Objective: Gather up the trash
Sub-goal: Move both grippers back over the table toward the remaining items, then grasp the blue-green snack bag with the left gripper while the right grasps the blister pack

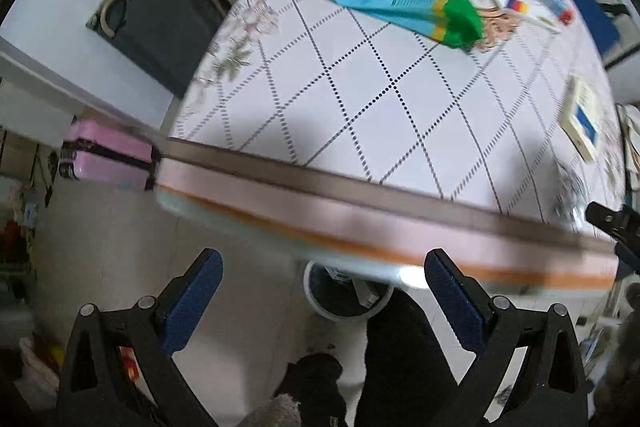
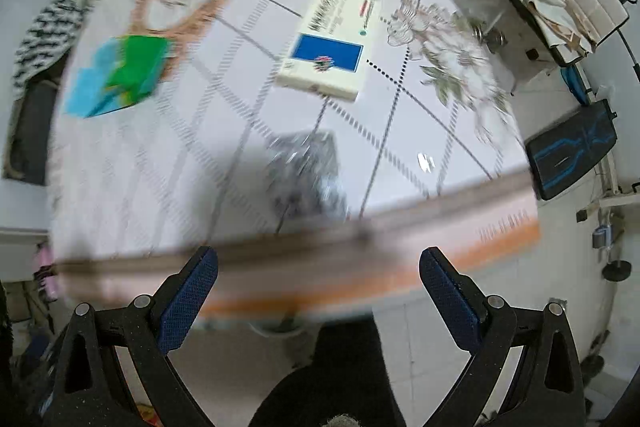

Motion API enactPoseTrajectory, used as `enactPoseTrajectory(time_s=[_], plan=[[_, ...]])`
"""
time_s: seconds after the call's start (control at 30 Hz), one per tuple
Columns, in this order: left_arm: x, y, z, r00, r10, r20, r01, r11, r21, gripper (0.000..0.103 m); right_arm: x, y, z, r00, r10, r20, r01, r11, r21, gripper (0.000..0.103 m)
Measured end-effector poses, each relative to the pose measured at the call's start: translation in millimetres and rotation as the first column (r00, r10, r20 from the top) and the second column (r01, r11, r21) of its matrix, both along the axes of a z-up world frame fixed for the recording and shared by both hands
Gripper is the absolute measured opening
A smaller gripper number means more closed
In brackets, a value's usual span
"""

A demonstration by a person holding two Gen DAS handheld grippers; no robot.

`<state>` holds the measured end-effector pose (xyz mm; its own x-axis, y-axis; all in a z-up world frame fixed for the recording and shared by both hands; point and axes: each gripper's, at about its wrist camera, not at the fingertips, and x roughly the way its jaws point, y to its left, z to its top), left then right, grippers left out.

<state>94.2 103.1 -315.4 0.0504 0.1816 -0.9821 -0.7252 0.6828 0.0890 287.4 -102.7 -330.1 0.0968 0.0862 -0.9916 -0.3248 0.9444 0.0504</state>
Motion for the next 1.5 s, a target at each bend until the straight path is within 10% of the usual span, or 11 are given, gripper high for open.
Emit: enactPoseTrajectory(time_s=[0.13,0.2,0.3,0.5,0.63,0.77,0.97,1.03,1.1,1.23,1.5], plan=[[32.3,7.5,-20.2,0.998,0.036,-0.055,-0.038,0.999,-0.02,0.103,35.5,18.9,-48.1,0.997,0.016,-0.073,-0.018,1.0,-0.025,0.1],[41.6,11.3,-25.3,0.996,0.054,-0.067,-0.056,0.998,-0.033,0.103,42.4,28.0,-58.2,0.997,0.04,-0.067,-0.042,0.998,-0.036,0.082],[52.6,18.7,-29.9,0.994,0.081,-0.077,-0.085,0.995,-0.049,0.103,38.6,41.6,-54.9,0.994,0.107,-0.006,-0.107,0.992,-0.073,0.06],[73.8,46.0,-22.0,0.985,0.171,-0.01,-0.171,0.978,-0.12,0.103,43.0,62.4,-28.6,0.983,0.183,-0.028,-0.183,0.983,0.014,0.058],[89.0,80.4,-20.6,0.936,0.338,0.095,-0.3,0.909,-0.288,0.102,82.3,78.6,13.4,0.986,0.165,0.022,-0.166,0.981,0.097,0.058],[112.0,114.3,-34.2,0.837,0.52,0.17,-0.395,0.789,-0.47,0.097,138.8,102.3,30.1,0.988,0.144,0.058,-0.15,0.984,0.101,0.058],[147.8,142.3,-76.4,0.771,0.63,0.096,-0.483,0.675,-0.558,0.083,203.0,132.7,12.1,0.995,0.089,0.043,-0.091,0.994,0.065,0.058],[153.1,143.9,-69.4,0.775,0.613,0.153,-0.459,0.713,-0.53,0.058,213.1,143.9,-2.7,0.997,0.074,0.027,-0.076,0.995,0.063,0.058],[163.4,143.7,-55.3,0.846,0.499,0.189,-0.378,0.81,-0.448,0.044,214.8,150.1,-11.1,0.997,0.079,0.007,-0.079,0.994,0.075,0.058],[165.6,134.7,-35.8,0.932,0.305,0.195,-0.236,0.92,-0.312,0.031,210.0,148.4,-23.5,0.994,0.107,-0.012,-0.105,0.991,0.082,0.058],[163.7,123.3,3.0,0.983,0.05,0.174,-0.03,0.993,-0.114,0.022,191.5,137.0,-9.1,0.993,0.119,-0.001,-0.118,0.985,0.129,0.058]])
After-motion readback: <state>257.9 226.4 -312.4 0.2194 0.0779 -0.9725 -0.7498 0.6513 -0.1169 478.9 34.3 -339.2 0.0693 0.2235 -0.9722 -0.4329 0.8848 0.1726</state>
